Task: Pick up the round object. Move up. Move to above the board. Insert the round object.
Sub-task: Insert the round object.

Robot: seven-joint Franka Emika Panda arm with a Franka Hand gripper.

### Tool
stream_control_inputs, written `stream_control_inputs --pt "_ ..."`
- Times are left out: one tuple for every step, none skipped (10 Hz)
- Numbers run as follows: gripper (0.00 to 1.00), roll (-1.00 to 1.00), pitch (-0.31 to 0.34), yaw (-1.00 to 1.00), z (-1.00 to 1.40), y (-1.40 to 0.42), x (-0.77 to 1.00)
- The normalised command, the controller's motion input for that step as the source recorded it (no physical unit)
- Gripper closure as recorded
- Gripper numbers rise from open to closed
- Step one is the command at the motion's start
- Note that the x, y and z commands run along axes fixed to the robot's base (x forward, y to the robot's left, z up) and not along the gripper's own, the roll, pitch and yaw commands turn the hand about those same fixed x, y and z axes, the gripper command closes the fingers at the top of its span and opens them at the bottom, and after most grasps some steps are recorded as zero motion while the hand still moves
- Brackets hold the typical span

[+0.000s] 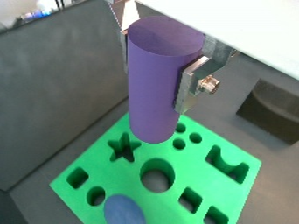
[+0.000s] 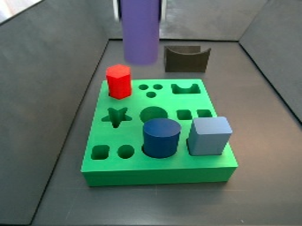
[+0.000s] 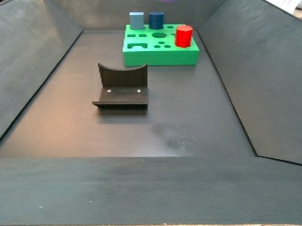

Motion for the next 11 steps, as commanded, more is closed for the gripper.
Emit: stream_control_inputs --pt "1.0 0.13 -0.174 0.0 -0.53 -0.19 0.07" --pt "1.0 0.14 -0.16 0.0 -0.54 -0.19 0.12" --pt "1.0 0.15 -0.149 0.0 -0.53 -0.17 0.14" --pt "1.0 0.15 -0.131 0.0 -0.51 -0.16 0.17" --pt "1.0 0.15 -0.111 0.0 -0.49 -0.13 0.19" --pt "1.0 0.13 -0.073 0.0 -0.4 -0.06 0.19" --pt "1.0 0.08 -0.034 0.0 -0.31 0.0 0.17" --pt "1.0 0.04 -0.009 0.0 -0.26 0.0 0.16" --pt "1.0 0.04 -0.011 0.0 -0.26 0.0 0.14" --pt "1.0 0.05 -0.02 0.0 -0.29 0.0 0.15" --pt "1.0 0.05 -0.029 0.0 -0.31 0.0 0.11"
